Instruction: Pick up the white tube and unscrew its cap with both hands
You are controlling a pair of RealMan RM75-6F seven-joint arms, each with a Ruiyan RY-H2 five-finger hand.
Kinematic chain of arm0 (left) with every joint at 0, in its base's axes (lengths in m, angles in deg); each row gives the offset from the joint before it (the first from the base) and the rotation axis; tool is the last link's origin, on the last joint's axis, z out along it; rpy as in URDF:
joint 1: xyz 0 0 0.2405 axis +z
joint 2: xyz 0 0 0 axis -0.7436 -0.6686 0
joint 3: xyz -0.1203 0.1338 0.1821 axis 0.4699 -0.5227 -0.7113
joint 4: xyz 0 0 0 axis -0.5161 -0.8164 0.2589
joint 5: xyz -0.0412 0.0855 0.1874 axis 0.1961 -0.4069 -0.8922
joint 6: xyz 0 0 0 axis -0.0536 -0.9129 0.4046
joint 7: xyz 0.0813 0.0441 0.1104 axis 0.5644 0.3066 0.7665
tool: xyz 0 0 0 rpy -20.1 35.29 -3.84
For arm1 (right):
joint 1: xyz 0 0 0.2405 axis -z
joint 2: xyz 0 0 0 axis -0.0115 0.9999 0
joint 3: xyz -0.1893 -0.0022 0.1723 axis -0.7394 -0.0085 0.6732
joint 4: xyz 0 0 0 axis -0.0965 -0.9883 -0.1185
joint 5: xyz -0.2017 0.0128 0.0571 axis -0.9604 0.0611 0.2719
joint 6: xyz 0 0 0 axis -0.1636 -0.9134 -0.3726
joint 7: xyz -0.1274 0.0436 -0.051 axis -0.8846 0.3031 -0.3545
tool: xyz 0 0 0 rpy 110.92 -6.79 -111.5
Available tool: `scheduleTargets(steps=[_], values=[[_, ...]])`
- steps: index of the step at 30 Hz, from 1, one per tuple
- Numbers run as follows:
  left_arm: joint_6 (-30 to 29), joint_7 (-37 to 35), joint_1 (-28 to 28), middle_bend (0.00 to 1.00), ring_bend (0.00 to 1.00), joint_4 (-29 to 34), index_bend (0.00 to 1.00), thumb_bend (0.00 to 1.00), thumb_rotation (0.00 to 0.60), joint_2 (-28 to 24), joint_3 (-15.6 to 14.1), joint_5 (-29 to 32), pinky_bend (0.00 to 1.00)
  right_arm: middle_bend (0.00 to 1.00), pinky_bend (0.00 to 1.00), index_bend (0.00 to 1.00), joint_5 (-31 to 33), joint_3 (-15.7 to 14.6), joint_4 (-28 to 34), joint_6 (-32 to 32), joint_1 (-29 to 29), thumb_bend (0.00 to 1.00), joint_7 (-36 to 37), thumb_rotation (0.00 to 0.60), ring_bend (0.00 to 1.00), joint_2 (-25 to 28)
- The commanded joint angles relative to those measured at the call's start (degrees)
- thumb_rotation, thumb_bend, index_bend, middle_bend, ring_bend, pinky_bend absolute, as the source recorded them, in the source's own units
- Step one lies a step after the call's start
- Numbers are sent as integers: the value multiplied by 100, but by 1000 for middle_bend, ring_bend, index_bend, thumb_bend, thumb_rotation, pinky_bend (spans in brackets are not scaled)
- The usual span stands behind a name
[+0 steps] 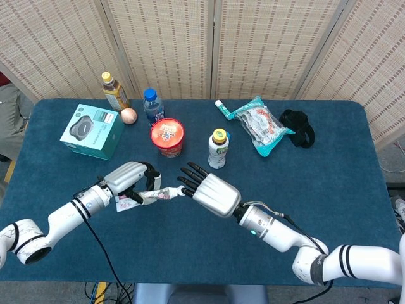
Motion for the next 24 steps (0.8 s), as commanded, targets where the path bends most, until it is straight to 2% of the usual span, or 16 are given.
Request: scheduleTargets(steps=[1,20,24], values=[[-23,-55,-10,810,529,21,728,453,600,-28,-10,-31,204,185,66,319,6,-1,-30,-1,-10,1000,14,600,0,-18],[-99,-419,-51,809,529,101,726,454,600,-116,-55,-84,208,185,66,319,49,-17,-227,-7,-64,1000,101,600,0,-158],[-76,-212,-60,808,529,11,723,453,600,-117,-115,-143,208,185,66,319,-50,8,-111,-164,-7,1000,281,600,0,-84]])
